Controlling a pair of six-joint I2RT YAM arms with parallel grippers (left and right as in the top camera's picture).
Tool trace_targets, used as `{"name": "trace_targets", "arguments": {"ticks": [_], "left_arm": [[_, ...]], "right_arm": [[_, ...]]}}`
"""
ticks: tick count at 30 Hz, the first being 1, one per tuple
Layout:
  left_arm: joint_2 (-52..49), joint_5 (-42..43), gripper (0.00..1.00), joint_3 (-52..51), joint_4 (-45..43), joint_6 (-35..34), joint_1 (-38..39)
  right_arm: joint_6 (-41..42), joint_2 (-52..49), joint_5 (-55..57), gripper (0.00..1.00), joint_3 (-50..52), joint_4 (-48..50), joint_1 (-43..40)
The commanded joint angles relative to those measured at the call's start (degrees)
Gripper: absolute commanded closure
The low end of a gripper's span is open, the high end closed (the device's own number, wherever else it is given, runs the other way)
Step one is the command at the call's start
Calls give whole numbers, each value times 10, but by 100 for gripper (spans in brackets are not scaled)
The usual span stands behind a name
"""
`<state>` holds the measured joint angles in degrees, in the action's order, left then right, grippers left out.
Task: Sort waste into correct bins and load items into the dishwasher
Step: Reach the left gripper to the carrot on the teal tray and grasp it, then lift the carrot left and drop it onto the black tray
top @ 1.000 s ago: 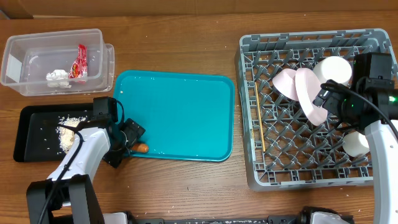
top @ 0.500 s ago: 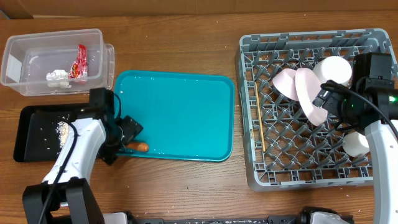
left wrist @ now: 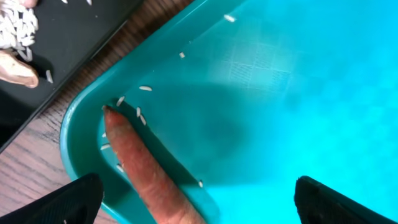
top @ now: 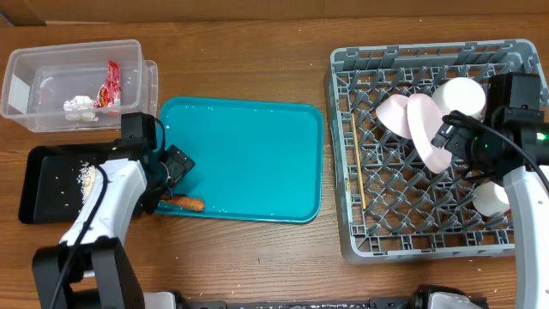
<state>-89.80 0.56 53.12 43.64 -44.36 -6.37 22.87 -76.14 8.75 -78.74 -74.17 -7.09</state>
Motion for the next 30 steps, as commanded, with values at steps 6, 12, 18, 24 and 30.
{"name": "trace_targets", "arguments": {"ticks": [6, 12, 18, 24, 30], "left_arm": [[-67, -10, 0, -7, -12, 13, 16], [-84, -12, 4, -7, -28, 13, 27], [-84, -12, 34, -7, -30, 13, 27], [-84, -10, 64, -7, -30, 20, 27], [-84, -9, 78, -7, -30, 20, 27]], "right_arm": [[-8, 0, -5, 2, 0, 3, -1], [-8, 0, -5, 2, 0, 3, -1], [-8, 0, -5, 2, 0, 3, -1], [-8, 0, -5, 2, 0, 3, -1], [-8, 0, -5, 2, 0, 3, -1]]}}
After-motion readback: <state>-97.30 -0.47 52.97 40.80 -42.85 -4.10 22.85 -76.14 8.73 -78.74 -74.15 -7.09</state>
